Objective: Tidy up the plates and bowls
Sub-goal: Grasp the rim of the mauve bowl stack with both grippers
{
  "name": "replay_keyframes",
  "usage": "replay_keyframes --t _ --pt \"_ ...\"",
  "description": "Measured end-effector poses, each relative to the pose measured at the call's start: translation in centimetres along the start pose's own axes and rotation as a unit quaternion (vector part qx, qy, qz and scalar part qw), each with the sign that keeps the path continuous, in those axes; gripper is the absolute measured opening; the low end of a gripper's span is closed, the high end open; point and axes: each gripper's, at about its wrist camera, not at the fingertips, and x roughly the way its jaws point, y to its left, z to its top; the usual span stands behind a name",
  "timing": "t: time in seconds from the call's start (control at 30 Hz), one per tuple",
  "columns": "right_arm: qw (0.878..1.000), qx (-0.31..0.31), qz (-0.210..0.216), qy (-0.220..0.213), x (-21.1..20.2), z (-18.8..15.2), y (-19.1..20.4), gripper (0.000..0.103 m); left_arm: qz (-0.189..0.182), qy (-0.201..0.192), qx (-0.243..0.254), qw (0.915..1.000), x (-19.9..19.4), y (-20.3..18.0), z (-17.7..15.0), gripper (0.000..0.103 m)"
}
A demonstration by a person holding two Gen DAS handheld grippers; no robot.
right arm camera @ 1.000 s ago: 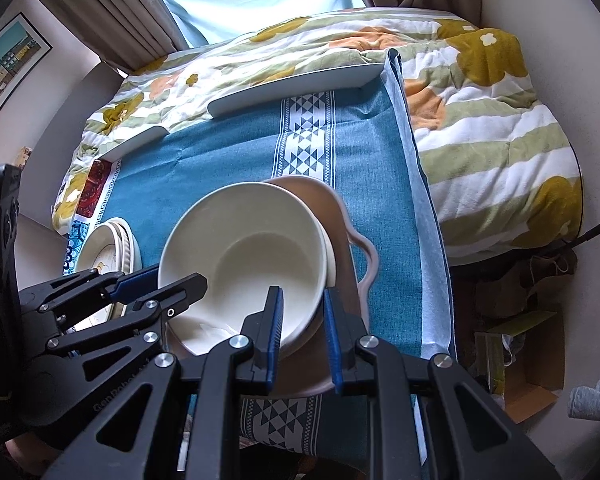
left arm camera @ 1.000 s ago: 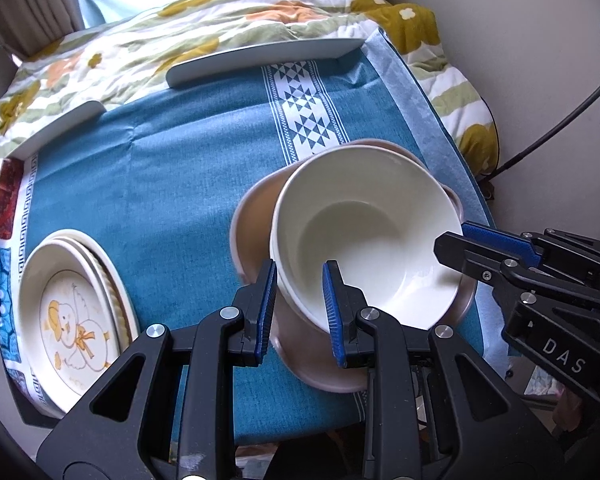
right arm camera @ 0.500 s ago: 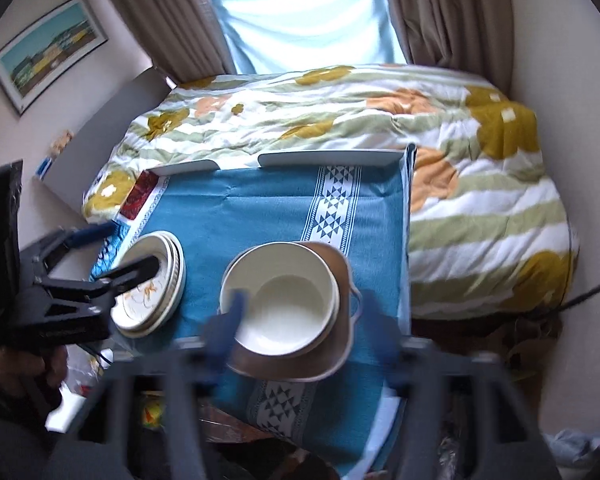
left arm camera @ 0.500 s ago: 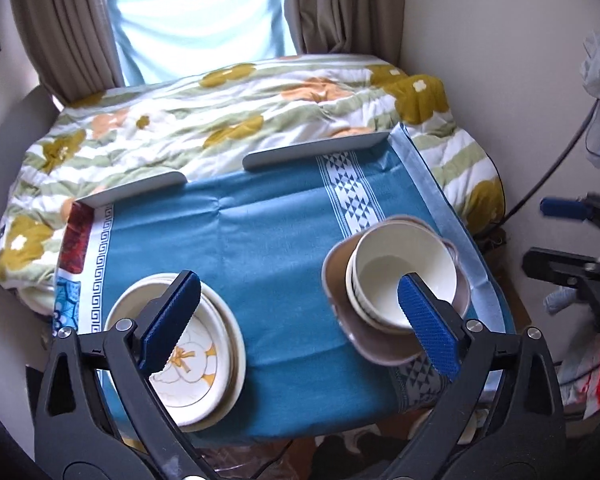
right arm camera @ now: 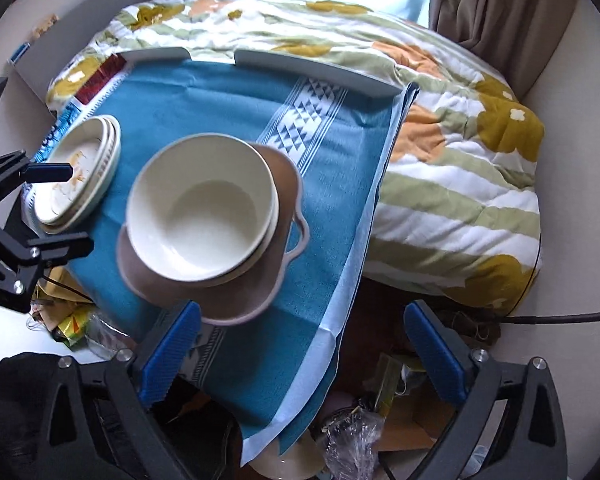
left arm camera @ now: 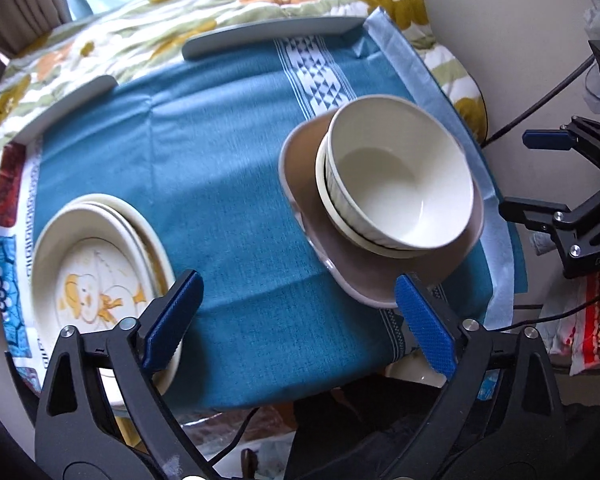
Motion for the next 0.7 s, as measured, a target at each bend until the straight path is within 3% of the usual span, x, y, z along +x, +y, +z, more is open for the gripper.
replay_keyframes --t 0.07,0.13,0.3,0.5,0.57,0.7 --pt "1.0 -0.011 0.003 0.016 1.3 0.4 -0.1 0.082 -0.008 0.014 -0.006 0.9999 1.3 0.0 0.3 0.076" --pt "0.999 -0.027 0.002 0.028 2.5 0.7 0.2 0.072 -0.008 0.025 -0.008 0.9996 2.5 -0.3 0.6 0.072" --pt "0.997 -0.048 0.019 0.06 5.1 0.8 0.5 0.059 -0.015 0.052 -0.015 0.9984 4.9 -0.5 0.7 0.055" --pt "0.996 -0.054 0.043 0.063 7.0 1.2 0.4 0.043 -0.023 0.059 -0.016 0.9979 6.6 -1.0 1.1 0.037" --pt "0.996 -0.053 0.048 0.061 7.5 1.3 0.3 0.042 -0.018 0.057 -0.011 0.9982 7.2 -1.4 1.2 0.029" --pt "0.995 -0.06 0.068 0.052 8.4 1.2 0.4 0.028 -0.03 0.042 -0.014 0.9986 8.0 -1.9 1.2 0.012"
